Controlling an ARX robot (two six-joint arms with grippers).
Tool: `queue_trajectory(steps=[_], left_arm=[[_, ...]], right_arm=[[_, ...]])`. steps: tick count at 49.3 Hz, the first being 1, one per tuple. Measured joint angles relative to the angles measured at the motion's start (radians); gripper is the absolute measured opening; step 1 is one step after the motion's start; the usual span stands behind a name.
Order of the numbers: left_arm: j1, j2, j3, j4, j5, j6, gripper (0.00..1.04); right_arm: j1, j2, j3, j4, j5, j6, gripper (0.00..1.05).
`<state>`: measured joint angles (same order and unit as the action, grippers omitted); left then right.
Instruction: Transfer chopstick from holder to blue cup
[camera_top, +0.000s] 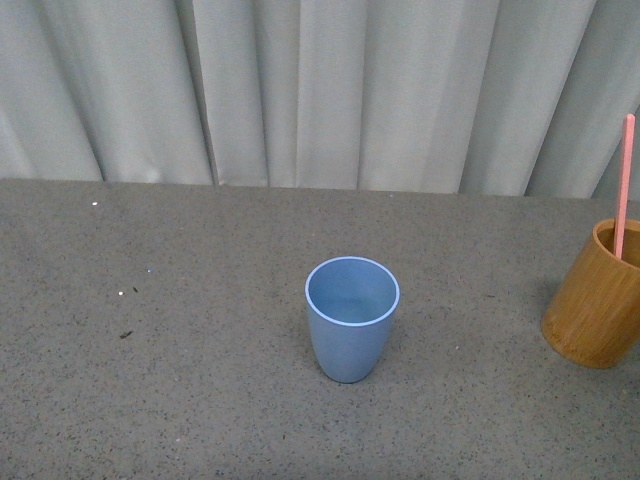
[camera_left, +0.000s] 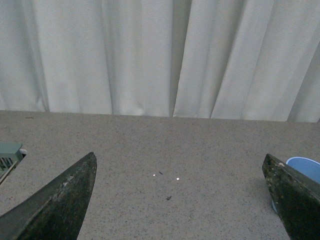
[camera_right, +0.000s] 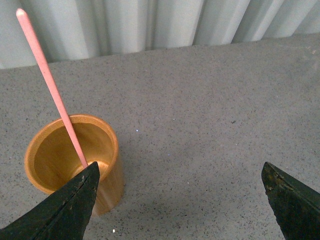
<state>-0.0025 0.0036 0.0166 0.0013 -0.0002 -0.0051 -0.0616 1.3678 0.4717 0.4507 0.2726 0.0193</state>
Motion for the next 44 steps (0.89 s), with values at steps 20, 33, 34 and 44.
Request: queue_trajectory(steps=[20,33,34,44], left_arm=[[0.0,0.0,0.0,0.0,0.0,0.0,0.98],[0.0,0.0,0.0,0.0,0.0,0.0,0.98],[0.0,0.0,0.0,0.0,0.0,0.0,0.98],[0.0,0.0,0.0,0.0,0.0,0.0,0.98]], right_arm=[[0.113,0.297,0.15,0.123,0.079,0.004,0.95],[0.118,0.431,0.271,0.172,0.092,-0.009,0.95],[0.12,0.437,0.279,0.174,0.092,-0.009,0.95],[0.14,0.491,0.361,0.184,0.093,-0.012,0.95]])
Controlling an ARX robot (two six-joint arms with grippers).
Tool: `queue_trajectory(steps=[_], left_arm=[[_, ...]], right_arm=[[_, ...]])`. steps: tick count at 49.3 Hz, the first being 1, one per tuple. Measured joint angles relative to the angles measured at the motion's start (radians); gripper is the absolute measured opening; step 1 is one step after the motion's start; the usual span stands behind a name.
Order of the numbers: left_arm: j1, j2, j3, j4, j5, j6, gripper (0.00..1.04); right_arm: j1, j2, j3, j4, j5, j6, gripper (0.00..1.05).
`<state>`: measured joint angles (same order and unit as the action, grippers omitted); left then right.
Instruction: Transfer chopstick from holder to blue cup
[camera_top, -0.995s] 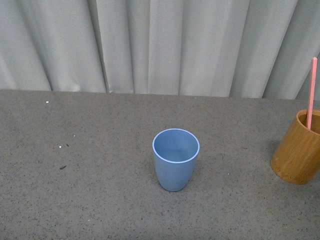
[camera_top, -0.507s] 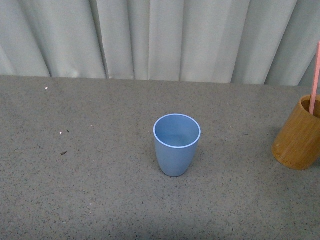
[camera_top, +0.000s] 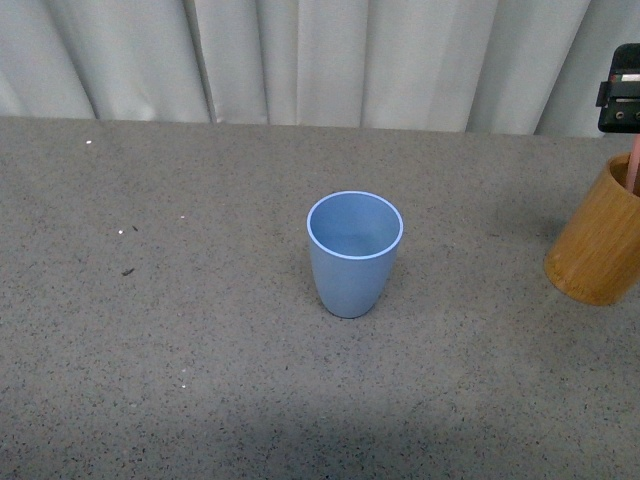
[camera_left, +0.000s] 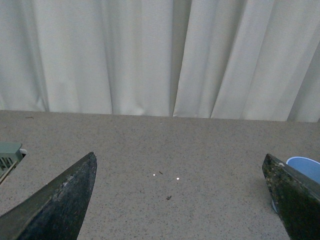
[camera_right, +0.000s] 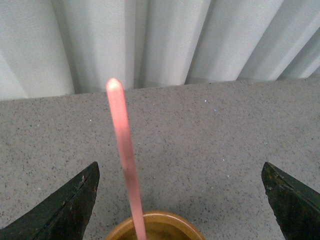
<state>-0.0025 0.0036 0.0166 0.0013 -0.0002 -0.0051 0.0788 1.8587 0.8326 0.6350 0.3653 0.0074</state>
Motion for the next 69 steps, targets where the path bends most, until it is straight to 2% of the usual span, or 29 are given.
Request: queue_trajectory(steps=[13,28,34,46,54,69], left_arm=[[0.0,0.0,0.0,0.0,0.0,0.0,0.98],[0.0,0.0,0.0,0.0,0.0,0.0,0.98],[0.0,0.0,0.0,0.0,0.0,0.0,0.98],[0.0,0.0,0.0,0.0,0.0,0.0,0.98],[0.0,0.0,0.0,0.0,0.0,0.0,0.98],[0.0,0.0,0.0,0.0,0.0,0.0,0.98]], right_arm=[[0.01,0.083,0.084,0.013,0.023,0.005,0.95],[0.031,0.113,0.09,0.054,0.032,0.016,0.94],[0.03,0.113,0.09,0.067,0.037,0.017,0.79],[0.022,0.113,0.064,0.098,0.037,0.028,0.29],[0.022,0.11,0.025,0.13,0.029,0.034,0.04],[0.027,0.02,-0.016,0.187,0.006,0.029,0.02]])
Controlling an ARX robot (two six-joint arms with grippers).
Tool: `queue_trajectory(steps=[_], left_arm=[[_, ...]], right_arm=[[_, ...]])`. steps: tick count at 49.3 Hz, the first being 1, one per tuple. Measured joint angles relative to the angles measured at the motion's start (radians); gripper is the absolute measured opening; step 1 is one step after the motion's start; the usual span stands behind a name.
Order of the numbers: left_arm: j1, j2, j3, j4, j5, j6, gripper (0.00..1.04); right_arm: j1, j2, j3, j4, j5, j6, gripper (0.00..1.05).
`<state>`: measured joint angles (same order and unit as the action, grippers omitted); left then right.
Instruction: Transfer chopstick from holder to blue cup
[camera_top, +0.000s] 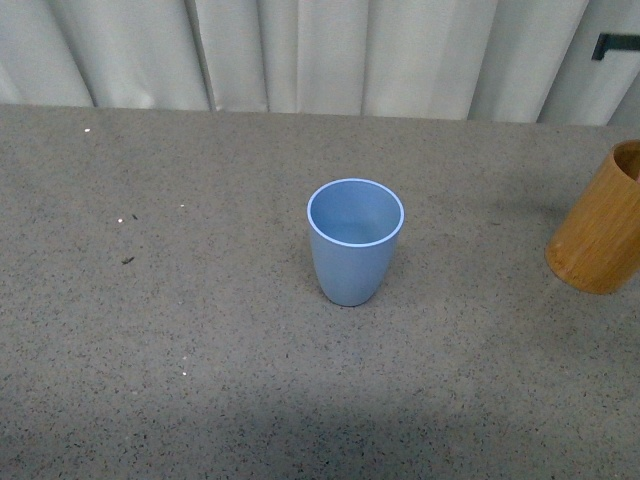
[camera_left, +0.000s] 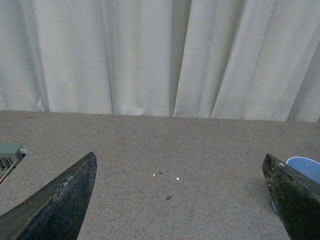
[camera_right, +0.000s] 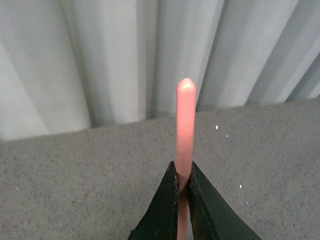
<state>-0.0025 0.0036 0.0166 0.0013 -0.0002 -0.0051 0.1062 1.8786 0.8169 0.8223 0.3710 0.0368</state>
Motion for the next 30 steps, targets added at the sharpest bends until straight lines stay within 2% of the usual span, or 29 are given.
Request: queue_trajectory(steps=[18,30], left_arm=[[0.0,0.0,0.0,0.0,0.0,0.0,0.98],[0.0,0.0,0.0,0.0,0.0,0.0,0.98]], right_arm=[[0.122,-0.196,-0.04,0.236,-0.035,-0.219,0.02],[0.227,-0.252,-0.027,0.267,-0.06,-0.238,0.02]])
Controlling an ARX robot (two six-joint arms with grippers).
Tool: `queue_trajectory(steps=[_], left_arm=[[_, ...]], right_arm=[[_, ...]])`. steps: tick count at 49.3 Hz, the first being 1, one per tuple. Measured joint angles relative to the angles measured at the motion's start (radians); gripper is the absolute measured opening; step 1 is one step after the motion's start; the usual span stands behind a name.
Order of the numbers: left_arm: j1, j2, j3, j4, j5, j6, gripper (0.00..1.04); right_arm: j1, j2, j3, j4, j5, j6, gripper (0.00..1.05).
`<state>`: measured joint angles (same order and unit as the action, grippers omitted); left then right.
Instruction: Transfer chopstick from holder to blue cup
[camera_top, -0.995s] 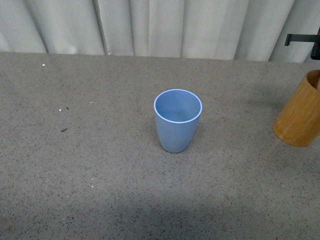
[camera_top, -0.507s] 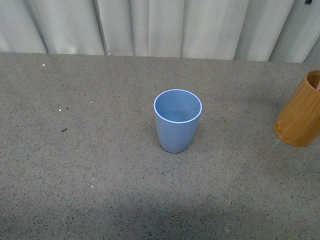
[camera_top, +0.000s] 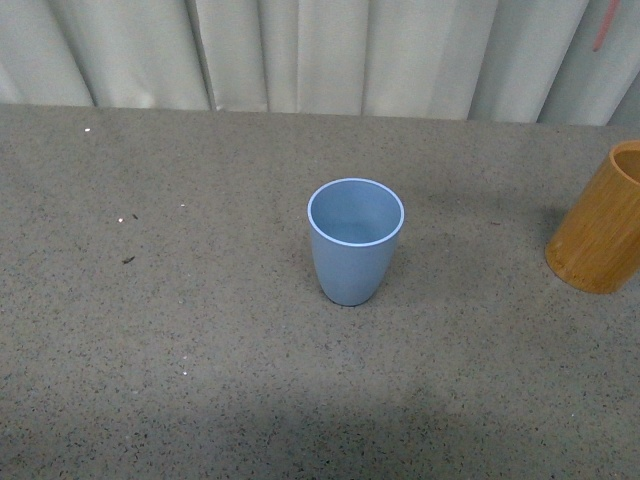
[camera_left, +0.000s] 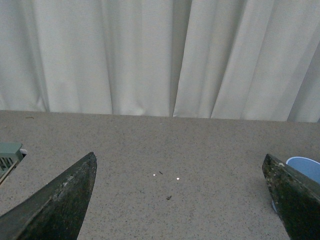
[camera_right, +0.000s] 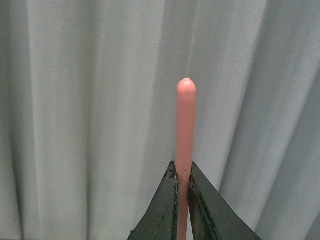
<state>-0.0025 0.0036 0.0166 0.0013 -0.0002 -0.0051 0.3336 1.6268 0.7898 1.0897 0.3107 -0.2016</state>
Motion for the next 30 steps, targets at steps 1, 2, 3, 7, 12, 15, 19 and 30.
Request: queue_trajectory(steps=[1,2,3,7,12,15,19,30], left_arm=[[0.0,0.0,0.0,0.0,0.0,0.0,0.98],[0.0,0.0,0.0,0.0,0.0,0.0,0.98],[0.0,0.0,0.0,0.0,0.0,0.0,0.98],[0.0,0.0,0.0,0.0,0.0,0.0,0.98],[0.0,0.0,0.0,0.0,0.0,0.0,0.98],[0.0,0.0,0.0,0.0,0.0,0.0,0.98],[0.0,0.0,0.0,0.0,0.0,0.0,0.98],[0.0,0.0,0.0,0.0,0.0,0.0,0.98]], right_arm=[[0.009,0.001,0.0,0.004,0.0,0.002,0.02],[0.018,0.003,0.0,0.007,0.0,0.003,0.02],[0.027,0.005,0.001,0.013,0.001,0.005,0.02],[0.062,0.027,0.008,0.03,0.008,0.021,0.02],[0.109,0.066,0.011,0.051,0.039,0.061,0.02],[0.128,0.079,0.011,0.053,0.06,0.084,0.02],[0.152,0.093,0.011,0.066,0.083,0.106,0.02],[0.225,0.129,0.003,0.11,0.16,0.166,0.02]])
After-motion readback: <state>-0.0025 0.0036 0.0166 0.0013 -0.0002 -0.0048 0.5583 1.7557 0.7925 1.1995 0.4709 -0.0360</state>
